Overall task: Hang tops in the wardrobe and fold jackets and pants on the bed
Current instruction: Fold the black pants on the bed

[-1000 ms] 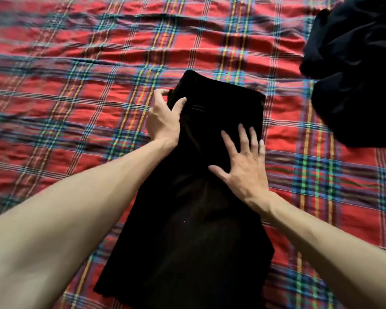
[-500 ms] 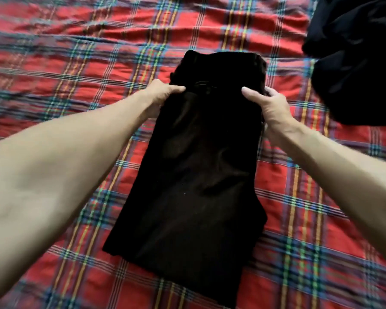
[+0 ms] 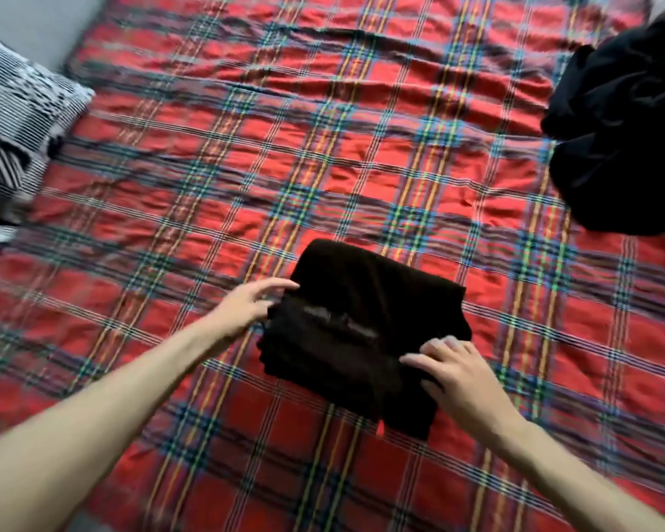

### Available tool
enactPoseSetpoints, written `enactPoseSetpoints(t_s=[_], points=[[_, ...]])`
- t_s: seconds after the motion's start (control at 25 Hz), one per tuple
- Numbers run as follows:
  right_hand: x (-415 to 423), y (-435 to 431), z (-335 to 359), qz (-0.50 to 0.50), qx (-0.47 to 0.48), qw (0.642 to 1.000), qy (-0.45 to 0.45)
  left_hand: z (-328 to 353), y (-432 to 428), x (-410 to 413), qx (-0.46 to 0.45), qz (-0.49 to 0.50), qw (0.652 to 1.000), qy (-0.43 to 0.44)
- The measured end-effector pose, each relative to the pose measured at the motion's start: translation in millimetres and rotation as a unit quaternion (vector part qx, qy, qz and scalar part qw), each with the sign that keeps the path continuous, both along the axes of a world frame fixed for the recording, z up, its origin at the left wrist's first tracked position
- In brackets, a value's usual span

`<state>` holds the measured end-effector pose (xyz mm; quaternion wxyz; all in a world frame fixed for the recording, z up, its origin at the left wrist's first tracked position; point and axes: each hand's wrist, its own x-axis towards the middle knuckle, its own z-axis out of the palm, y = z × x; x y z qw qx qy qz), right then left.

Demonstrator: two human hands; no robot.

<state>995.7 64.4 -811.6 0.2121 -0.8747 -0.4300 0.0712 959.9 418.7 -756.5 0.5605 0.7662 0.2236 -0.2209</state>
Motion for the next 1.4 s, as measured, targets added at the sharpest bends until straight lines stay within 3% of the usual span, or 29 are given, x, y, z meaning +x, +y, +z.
enactPoseSetpoints(t_s=[0.12,0.28,0.36,0.48,0.6,0.76,0.88,0.96,1.0,1.08,1.16,1.24,1.28,1.4], points=[[-9.8,5.6,-23.2,-0.057,-0.021,0.998,0.015,-31.5,-10.3,-18.5,-0.049,0.153,0.985,0.058],[-22.3,7.6,-15.2,-0.079,0.027,0.997,0.003,-38.6,-28.9,-24.5,0.147,0.067,0.986,-0.029],[-25.5,2.6,-4.9,-0.08,0.01,0.997,0.019,-41.1,-38.9,-32.0,0.294,0.01,0.954,-0.063],[-14.0,26.9,12.0,-0.135,0.03,0.99,0.026,-44.7,-60.1,-32.9,0.469,-0.069,0.873,-0.116],[7.8,78.4,0.4,-0.181,-0.008,0.983,-0.039,-72.0,-78.0,-12.2,0.518,-0.131,0.823,-0.191],[13.1,92.9,-64.8,-0.164,-0.156,0.973,-0.052,-126.7,-77.5,-3.2,0.551,-0.2,0.797,-0.146],[12.3,84.0,-68.7,-0.18,-0.131,0.973,-0.058,-123.5,-78.6,-4.9,0.506,-0.166,0.833,-0.152],[16.1,67.2,-54.0,-0.311,-0.063,0.948,-0.018,-106.0,-69.2,4.9,0.401,-0.045,0.909,-0.101],[19.1,53.9,-47.6,-0.393,-0.014,0.917,0.059,-99.7,-58.3,15.0,0.324,0.029,0.944,-0.053],[21.9,28.7,-38.1,-0.493,0.11,0.815,0.284,-91.1,-34.8,34.3,0.183,0.112,0.976,0.037],[20.4,21.9,-31.5,-0.501,0.228,0.698,0.458,-84.7,-24.7,40.9,0.098,0.133,0.983,0.074],[19.2,27.4,-23.3,-0.497,0.264,0.633,0.531,-72.2,-29.2,35.8,0.021,0.161,0.983,0.089],[20.9,30.2,-14.3,-0.484,0.269,0.63,0.545,-62.6,-32.2,32.3,-0.019,0.176,0.981,0.082],[40.9,31.8,39.3,-0.409,0.322,0.686,0.508,-8.4,-30.7,33.7,-0.124,0.226,0.966,-0.017]])
